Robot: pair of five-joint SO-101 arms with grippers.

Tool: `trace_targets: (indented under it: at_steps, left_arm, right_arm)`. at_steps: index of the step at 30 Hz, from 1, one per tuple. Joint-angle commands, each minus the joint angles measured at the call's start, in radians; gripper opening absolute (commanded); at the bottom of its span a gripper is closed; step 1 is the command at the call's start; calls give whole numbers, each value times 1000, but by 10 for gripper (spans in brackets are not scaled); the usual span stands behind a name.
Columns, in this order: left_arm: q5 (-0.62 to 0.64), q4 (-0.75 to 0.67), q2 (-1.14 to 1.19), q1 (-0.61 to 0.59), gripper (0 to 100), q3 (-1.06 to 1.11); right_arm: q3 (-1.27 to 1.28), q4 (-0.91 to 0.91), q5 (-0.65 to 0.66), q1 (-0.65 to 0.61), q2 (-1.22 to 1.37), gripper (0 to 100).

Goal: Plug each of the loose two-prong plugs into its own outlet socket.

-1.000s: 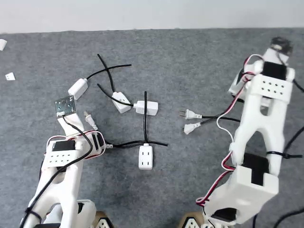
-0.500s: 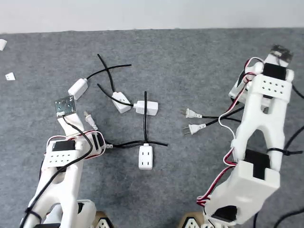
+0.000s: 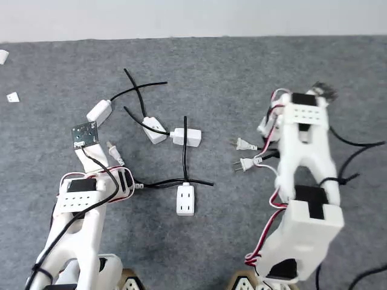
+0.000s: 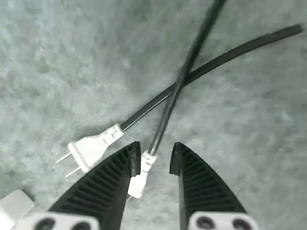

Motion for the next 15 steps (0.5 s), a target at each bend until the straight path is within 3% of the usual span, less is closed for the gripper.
trace_targets:
  at_steps: [1,15]
  left_arm:
    - [-11,-9,-15,5,163,-15]
    - [-11,-12,-15,5,163,-15]
  right_arm:
    - [8,-51,25,-28,-18,123]
    - [51,21,23,-54,-56,157]
